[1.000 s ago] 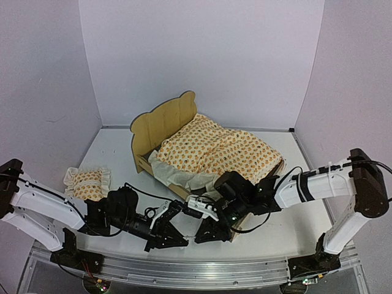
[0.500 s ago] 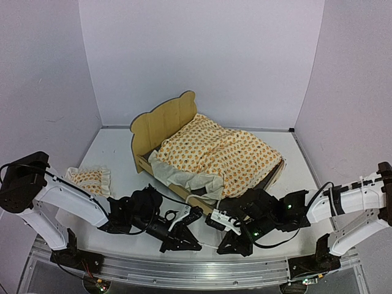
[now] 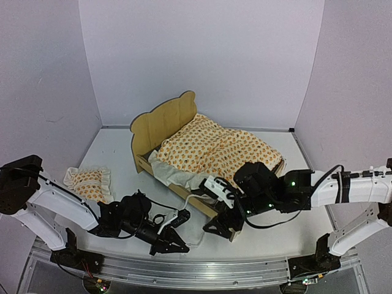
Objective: Set up the pet bed
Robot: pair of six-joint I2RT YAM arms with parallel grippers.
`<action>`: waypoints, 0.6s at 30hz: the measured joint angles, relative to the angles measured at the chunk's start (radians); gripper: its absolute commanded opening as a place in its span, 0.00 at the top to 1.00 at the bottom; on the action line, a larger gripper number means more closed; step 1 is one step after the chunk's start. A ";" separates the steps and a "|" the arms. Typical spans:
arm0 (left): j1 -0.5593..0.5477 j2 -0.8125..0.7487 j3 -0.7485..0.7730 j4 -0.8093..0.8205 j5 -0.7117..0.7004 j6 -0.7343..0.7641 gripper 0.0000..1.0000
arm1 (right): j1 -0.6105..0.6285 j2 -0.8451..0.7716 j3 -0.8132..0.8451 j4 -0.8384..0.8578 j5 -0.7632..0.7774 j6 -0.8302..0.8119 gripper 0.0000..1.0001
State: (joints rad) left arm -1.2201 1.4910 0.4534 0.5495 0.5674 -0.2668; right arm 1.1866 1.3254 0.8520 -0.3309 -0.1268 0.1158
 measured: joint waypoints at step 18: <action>0.202 -0.143 0.068 -0.196 -0.253 0.006 1.00 | 0.013 0.157 0.079 -0.058 -0.139 -0.203 0.07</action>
State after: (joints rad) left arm -1.0183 1.3483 0.5213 0.3531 0.3141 -0.2604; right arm 1.1999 1.4826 0.9310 -0.3885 -0.2661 -0.0868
